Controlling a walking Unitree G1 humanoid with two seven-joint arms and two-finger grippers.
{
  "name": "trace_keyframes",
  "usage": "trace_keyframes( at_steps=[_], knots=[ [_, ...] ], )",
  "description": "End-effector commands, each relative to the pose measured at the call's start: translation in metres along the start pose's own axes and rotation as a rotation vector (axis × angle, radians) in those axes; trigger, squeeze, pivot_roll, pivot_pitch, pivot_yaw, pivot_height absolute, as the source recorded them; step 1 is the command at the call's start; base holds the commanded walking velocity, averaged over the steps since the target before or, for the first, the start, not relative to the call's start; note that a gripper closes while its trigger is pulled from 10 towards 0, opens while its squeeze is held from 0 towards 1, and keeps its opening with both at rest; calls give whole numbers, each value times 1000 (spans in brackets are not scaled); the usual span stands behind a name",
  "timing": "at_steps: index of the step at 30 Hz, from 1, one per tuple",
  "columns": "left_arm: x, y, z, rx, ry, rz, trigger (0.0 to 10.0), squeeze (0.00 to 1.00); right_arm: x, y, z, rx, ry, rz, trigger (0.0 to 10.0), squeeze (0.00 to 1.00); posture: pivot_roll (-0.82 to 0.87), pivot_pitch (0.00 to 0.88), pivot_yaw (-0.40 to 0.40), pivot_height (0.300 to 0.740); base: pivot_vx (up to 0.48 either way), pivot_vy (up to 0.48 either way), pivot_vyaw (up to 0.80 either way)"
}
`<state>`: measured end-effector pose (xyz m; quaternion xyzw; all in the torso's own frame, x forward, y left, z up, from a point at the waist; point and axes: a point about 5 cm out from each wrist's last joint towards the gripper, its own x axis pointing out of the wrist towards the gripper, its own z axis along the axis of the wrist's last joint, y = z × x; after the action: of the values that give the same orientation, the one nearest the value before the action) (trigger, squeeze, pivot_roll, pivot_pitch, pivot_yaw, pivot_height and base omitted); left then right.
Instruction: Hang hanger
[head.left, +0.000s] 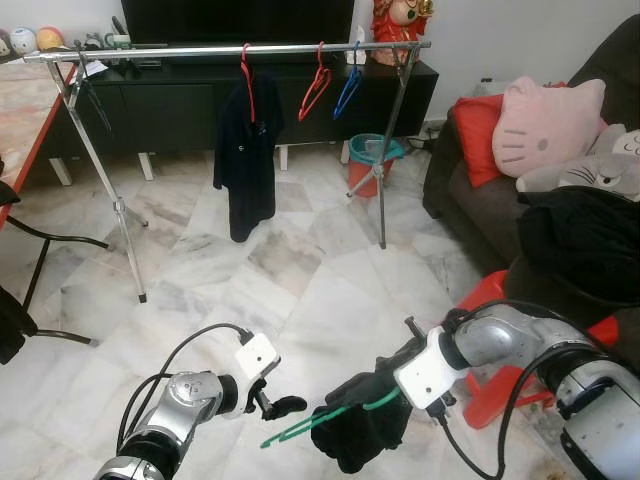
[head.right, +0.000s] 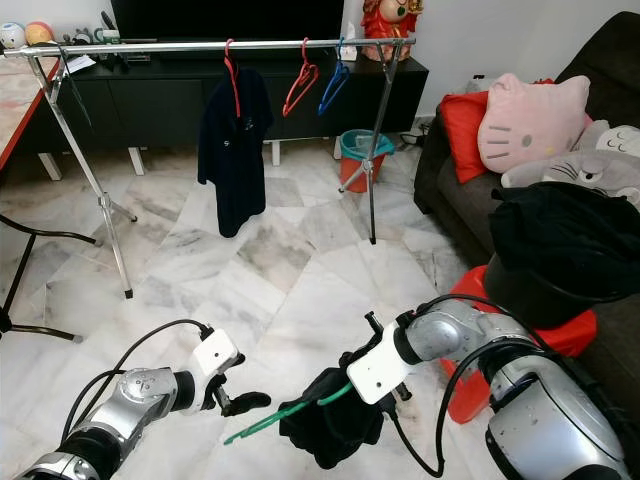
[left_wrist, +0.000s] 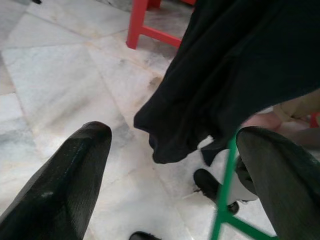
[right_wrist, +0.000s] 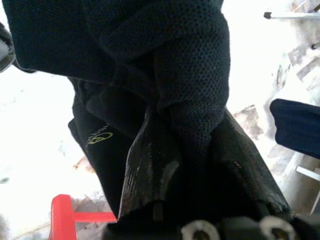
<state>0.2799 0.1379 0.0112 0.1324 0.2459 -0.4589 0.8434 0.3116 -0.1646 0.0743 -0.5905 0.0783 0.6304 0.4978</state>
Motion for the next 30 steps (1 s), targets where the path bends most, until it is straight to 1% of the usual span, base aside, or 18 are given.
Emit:
trace_keyframes(
  at_steps=[1,3,5,7,14,17,22,28,29,30],
  knots=[
    [3,-1,4,25,7,-32,10000,0,-4,-12,-1,-8,22,-40,0,0,82,0,-117,740,0,0,0],
    [4,-2,4,21,4,-45,10000,0,-3,-13,-1,5,24,-51,0,0,82,0,-117,740,0,0,0],
    [5,0,6,20,3,-24,10000,0,2,-17,-2,52,49,-89,0,0,85,0,-117,740,0,0,0],
    [5,2,6,14,2,6,10000,0,5,-17,1,83,24,-97,0,0,85,0,-117,740,0,0,0],
    [5,4,7,-4,-11,31,10000,0,10,-15,6,87,-9,-102,0,0,85,0,-111,740,0,0,0],
    [6,4,6,-24,-26,50,10000,0,10,-16,9,103,-50,-92,0,0,79,0,-110,740,0,0,0],
    [8,3,6,-55,-44,55,10000,0,9,-18,14,91,-94,-85,0,0,80,0,-120,740,0,0,0],
    [8,2,4,-63,-36,51,10000,0,8,-21,14,85,-94,-78,0,0,80,0,-126,740,0,0,0],
    [8,1,3,-63,-32,51,8510,0,7,-21,14,84,-95,-77,0,0,80,0,-126,740,0,0,0],
    [8,1,3,-63,-32,51,8510,0,7,-21,14,84,-95,-77,0,0,80,0,-126,740,0,0,0]
  ],
)
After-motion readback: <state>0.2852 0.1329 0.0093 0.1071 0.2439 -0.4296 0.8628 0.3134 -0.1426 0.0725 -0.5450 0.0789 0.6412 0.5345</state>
